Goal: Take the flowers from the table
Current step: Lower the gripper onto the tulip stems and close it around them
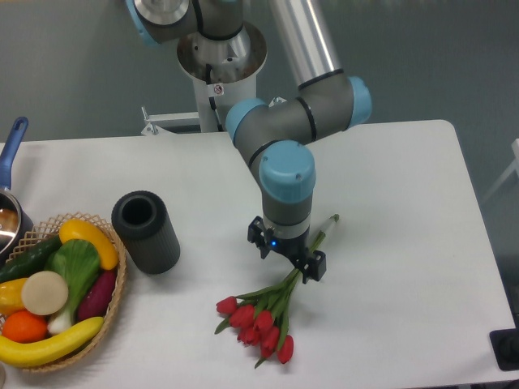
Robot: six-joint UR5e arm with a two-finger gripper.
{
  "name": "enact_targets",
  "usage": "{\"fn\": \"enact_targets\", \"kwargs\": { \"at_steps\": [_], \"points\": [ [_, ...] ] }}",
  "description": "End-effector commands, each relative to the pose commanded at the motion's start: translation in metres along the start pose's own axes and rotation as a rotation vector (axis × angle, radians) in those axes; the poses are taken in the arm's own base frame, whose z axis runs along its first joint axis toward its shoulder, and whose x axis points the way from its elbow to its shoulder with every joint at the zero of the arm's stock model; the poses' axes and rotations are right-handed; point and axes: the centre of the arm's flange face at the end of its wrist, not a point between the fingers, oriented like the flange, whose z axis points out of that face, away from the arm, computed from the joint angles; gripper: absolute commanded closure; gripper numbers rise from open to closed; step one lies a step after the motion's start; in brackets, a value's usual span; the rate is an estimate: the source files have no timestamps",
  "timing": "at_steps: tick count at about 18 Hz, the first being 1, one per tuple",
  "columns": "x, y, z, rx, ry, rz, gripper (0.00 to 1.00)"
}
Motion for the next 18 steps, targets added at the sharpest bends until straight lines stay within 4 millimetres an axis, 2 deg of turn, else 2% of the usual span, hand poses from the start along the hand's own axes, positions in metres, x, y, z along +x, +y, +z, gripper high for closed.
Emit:
{"fn": "enact_targets", "kwargs": {
  "at_steps": [12,13,15,16,17,18],
  "points": [
    [-0.007,0.001,0.038,-0.032,-0.023,-0.002,0.01],
    [-0.008,0.001,0.041,-0.037,-0.048,-0.002,0.12],
    [-0.010,0.003,0.039,-0.057,-0.068,-0.006,0.51],
    [-0.010,0.003,0.039,-0.054,-0.066,-0.007,0.71],
    [-0.009,0.003,0.040,-0.056,-0.064,-0.002,1.00],
    [-0.009,0.003,0.040,-0.054,-0.061,-0.001,1.00]
  ]
}}
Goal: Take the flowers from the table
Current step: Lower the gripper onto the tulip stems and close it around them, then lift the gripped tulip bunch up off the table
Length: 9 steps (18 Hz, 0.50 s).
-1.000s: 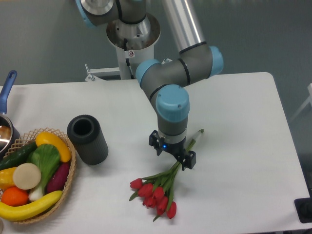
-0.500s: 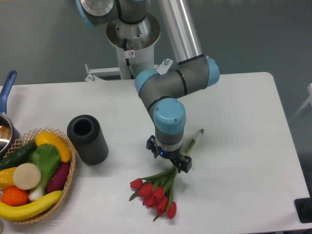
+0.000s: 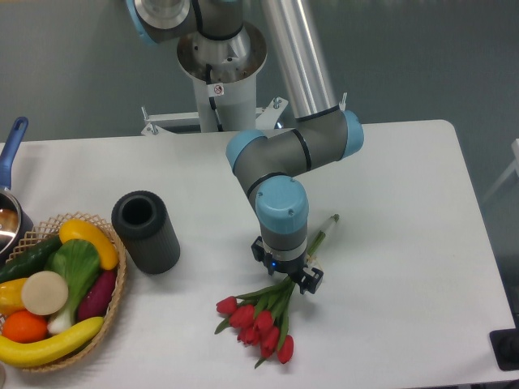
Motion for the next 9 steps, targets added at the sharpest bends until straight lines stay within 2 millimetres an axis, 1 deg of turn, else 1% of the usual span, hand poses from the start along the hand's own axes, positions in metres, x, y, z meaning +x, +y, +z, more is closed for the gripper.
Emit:
{"fn": "enact_targets", "kwargs": {
  "at_steps": [1,3,5,7,9],
  "points": [
    [0.000,0.000,-0.001,0.002,-0.003,-0.002,1.00],
    [-0.001,0.001,-0.014,0.013,-0.012,-0.010,1.00],
    [-0.002,0.001,-0.021,0.036,-0.006,-0.050,1.00],
    [-0.004,0.001,-0.040,0.074,-0.016,-0.085,1.00],
    [-0.006,0.004,-0.052,0.078,-0.034,-0.088,1.00]
  ]
}}
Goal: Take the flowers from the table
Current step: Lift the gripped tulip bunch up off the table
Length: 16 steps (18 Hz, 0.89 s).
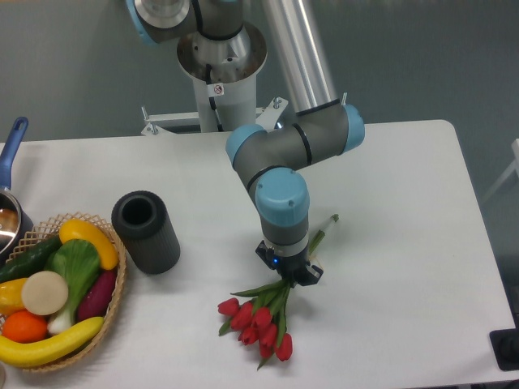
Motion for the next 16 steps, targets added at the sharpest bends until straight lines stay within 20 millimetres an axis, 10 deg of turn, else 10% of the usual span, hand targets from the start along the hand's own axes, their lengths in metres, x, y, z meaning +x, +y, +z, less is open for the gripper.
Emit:
{"fn": "enact_targets", "kwargs": {
  "at_steps": [6,16],
  "points": [
    [-0.044,0.029,-0.048,0.015,-0.066,-0.064,1.00],
    [-0.083,0.009,-0.110,-0.042,0.081,0.096,1.00]
  ]
}}
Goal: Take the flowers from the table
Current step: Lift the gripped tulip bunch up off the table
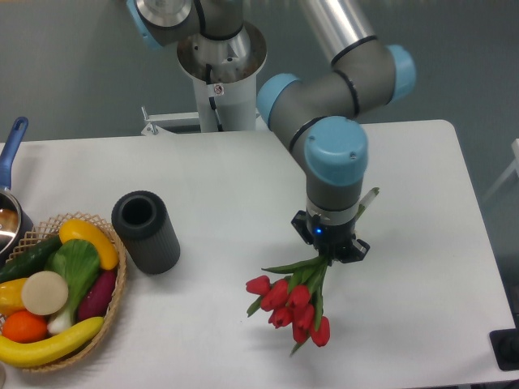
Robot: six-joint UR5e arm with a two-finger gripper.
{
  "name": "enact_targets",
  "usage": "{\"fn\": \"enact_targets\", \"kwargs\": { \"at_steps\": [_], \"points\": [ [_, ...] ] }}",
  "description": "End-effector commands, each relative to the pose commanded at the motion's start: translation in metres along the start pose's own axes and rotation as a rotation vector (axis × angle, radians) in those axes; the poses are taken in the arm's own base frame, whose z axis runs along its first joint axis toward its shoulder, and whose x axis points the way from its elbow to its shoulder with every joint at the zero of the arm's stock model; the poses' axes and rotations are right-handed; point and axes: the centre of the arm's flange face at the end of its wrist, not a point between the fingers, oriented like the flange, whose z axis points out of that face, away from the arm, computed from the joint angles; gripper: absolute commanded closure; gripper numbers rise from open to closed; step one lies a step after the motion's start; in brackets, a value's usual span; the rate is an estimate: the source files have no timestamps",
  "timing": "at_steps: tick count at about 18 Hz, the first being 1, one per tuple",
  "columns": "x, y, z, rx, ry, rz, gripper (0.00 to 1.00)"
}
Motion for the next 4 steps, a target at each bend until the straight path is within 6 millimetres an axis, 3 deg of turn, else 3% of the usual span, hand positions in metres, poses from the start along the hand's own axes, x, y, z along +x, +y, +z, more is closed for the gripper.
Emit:
{"fn": "enact_targets", "kwargs": {
  "at_steps": [4],
  "points": [
    [0.0006,-0.0009,-0.0024,-0.020,0.021,-0.009,1.00]
  ]
}}
